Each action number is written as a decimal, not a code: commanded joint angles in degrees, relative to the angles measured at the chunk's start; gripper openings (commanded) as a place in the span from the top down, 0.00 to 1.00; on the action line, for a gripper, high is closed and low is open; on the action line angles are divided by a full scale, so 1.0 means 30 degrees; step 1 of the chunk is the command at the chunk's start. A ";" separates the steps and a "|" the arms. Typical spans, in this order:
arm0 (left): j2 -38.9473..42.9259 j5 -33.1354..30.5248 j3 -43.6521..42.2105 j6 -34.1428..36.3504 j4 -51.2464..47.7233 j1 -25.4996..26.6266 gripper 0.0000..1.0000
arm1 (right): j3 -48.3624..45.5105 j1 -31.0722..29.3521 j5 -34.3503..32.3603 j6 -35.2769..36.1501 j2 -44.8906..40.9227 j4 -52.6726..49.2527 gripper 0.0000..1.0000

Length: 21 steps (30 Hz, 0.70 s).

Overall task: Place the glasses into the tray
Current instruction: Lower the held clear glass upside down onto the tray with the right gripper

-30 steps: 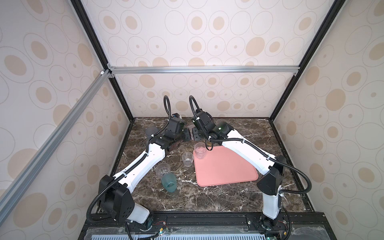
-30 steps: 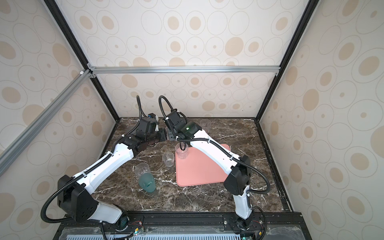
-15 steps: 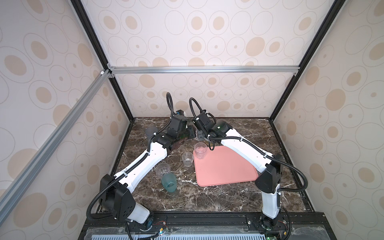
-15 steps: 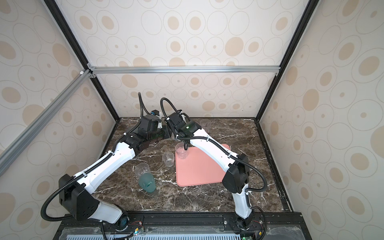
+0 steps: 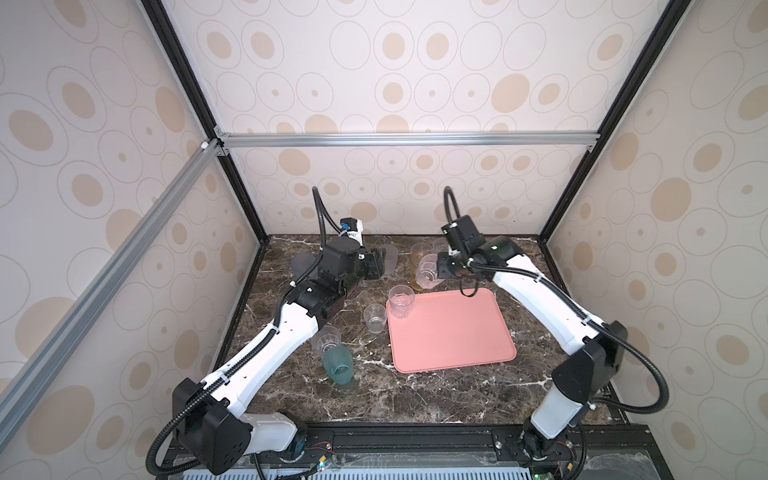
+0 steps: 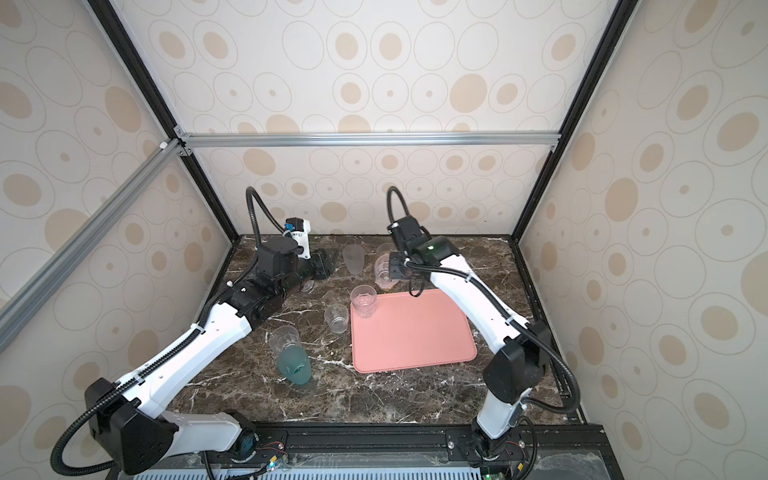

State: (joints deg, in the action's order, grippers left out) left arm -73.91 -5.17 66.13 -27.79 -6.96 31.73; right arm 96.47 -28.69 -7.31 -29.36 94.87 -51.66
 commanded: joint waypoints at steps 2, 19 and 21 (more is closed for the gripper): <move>0.0441 -0.0668 -0.2226 0.1761 0.3892 0.0038 0.40 | -0.2264 0.0557 0.2526 -0.0692 -0.0517 0.0072 0.97; -0.1258 0.0111 -0.3673 0.1150 0.5009 0.0057 0.41 | -0.2701 0.0006 0.0493 -0.0460 0.3665 0.2571 0.99; -0.1290 0.0139 -0.3703 0.1108 0.5016 0.0063 0.40 | -0.2538 -0.0117 0.0101 -0.0390 0.4098 0.2524 0.99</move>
State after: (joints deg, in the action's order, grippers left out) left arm -77.60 -5.26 54.83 -24.16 6.04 31.73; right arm 87.44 -28.14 -4.10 -30.59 105.73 -44.66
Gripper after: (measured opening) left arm 0.596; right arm 0.070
